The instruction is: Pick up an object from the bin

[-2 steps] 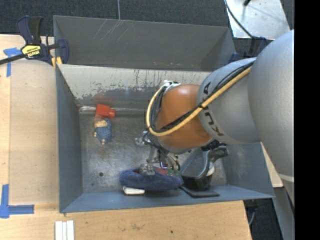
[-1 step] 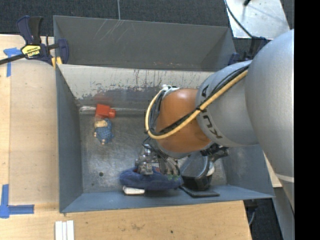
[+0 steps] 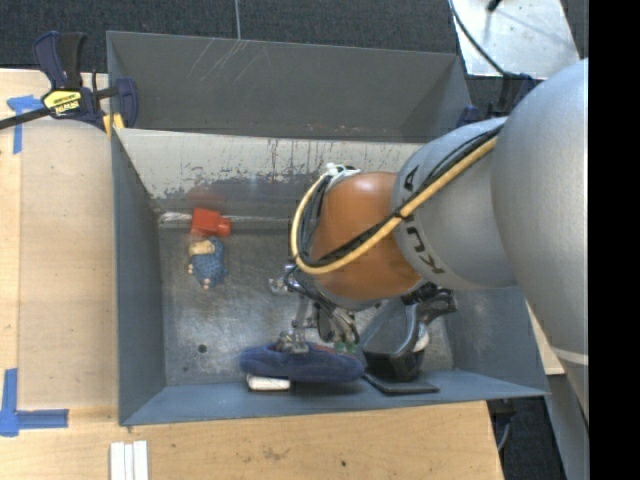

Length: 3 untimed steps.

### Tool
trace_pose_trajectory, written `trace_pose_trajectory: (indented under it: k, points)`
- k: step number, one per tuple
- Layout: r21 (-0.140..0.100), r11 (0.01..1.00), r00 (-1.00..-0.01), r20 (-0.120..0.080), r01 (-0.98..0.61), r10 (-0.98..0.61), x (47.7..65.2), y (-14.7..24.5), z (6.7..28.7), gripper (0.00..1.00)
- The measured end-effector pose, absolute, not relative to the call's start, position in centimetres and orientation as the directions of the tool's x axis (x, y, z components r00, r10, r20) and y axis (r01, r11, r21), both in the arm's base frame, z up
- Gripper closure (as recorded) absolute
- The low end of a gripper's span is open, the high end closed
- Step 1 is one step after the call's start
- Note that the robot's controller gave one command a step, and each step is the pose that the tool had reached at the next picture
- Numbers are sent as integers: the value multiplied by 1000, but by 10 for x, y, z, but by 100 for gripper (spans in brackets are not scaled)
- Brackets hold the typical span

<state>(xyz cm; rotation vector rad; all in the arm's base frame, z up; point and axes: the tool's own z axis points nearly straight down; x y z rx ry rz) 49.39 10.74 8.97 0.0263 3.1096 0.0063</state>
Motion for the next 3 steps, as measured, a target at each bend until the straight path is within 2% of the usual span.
trace_pose_trajectory:
  k: [1,2,3]
  points:
    - [3,947,-947,-10,320,320,487,73,96,0]
    - [4,999,-999,-8,51,51,498,-46,80,0]
    - [-7,997,-996,-20,-81,-81,495,8,76,0]
